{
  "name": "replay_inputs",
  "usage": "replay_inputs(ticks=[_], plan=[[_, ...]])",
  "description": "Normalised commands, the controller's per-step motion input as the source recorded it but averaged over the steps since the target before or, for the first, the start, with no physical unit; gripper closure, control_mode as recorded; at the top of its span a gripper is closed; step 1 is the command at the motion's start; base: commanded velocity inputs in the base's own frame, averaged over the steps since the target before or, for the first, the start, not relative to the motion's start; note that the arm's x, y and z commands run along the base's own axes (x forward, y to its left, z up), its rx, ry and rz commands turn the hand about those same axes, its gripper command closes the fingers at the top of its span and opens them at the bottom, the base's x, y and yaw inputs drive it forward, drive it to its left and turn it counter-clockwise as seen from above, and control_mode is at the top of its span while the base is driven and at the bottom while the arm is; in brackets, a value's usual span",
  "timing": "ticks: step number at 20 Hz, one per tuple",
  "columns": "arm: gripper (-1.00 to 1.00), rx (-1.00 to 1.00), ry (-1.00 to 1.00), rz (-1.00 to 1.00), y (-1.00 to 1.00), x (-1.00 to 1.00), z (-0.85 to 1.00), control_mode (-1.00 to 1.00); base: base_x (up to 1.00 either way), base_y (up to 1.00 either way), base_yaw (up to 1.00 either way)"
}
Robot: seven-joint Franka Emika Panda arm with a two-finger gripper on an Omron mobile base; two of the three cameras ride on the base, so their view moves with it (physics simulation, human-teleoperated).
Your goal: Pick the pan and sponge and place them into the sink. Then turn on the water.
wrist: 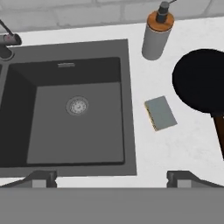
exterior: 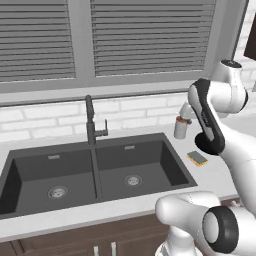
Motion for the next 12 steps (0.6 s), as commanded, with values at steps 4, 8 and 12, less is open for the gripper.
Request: replay_inputs(ticks=[4,8,12], plan=[[-1.0,0.0,0.07,-0.14,-1.0,-0.26,-0.47,-1.0,0.0,0.0,0.0],[-1.0,0.0,0.1,-0.14,-1.0,-0.2,-0.51,-1.0,0.0,0.0,0.0],[-1.0,0.0,0.1,-0.08,-1.0,-0.09,-0.5,-1.0,0.0,0.0,0.0]])
